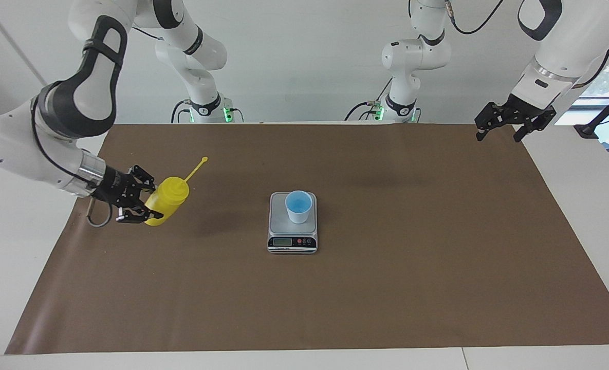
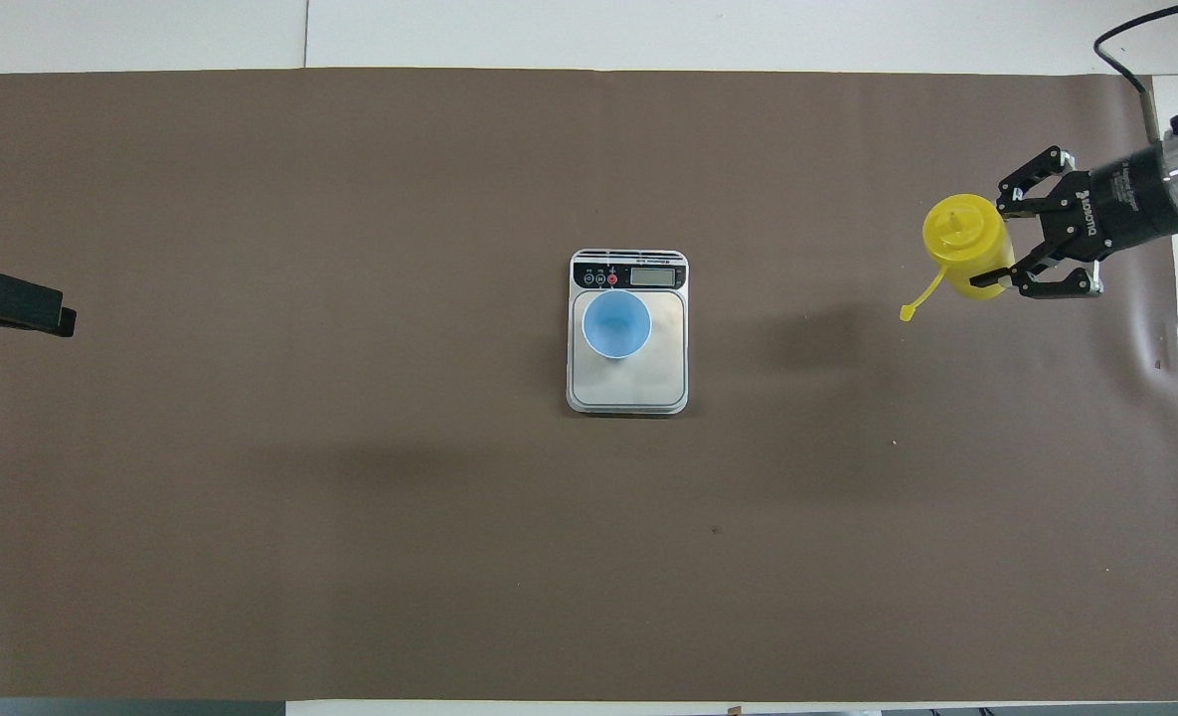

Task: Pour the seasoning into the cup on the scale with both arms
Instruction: 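Bring the bottle upright back beside the scale with the right gripper, then lower the bottle onto the table and open the right gripper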

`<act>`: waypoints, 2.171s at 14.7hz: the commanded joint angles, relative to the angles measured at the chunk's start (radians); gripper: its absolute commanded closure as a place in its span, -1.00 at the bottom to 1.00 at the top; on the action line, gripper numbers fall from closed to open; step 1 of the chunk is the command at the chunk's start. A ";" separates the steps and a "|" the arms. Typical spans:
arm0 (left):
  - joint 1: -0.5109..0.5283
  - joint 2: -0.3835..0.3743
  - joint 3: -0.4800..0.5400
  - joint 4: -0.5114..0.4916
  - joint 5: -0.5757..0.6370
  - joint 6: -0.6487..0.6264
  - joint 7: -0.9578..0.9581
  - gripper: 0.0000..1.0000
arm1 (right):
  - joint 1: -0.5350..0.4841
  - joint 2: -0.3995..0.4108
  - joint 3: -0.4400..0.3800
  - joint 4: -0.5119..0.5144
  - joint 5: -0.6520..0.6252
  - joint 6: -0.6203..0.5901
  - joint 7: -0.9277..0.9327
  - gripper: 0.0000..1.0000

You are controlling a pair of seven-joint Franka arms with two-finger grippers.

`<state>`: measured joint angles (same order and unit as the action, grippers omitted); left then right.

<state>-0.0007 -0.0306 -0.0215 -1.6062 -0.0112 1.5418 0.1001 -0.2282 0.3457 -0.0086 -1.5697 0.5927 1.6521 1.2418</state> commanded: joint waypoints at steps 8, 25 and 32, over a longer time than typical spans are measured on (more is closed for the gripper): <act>0.008 -0.015 -0.005 -0.005 0.017 -0.008 0.009 -1.00 | -0.217 -0.048 0.016 -0.400 0.470 0.100 -0.321 1.00; 0.008 -0.015 -0.005 -0.005 0.017 -0.008 0.009 -1.00 | -0.257 -0.014 0.016 -0.562 0.639 0.186 -0.541 1.00; 0.008 -0.015 -0.005 -0.005 0.017 -0.008 0.009 -1.00 | -0.257 -0.014 0.016 -0.562 0.639 0.187 -0.567 -0.60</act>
<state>-0.0004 -0.0306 -0.0215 -1.6062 -0.0112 1.5419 0.1000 -0.4654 0.3528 -0.0086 -2.1099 1.1987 1.8289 0.7145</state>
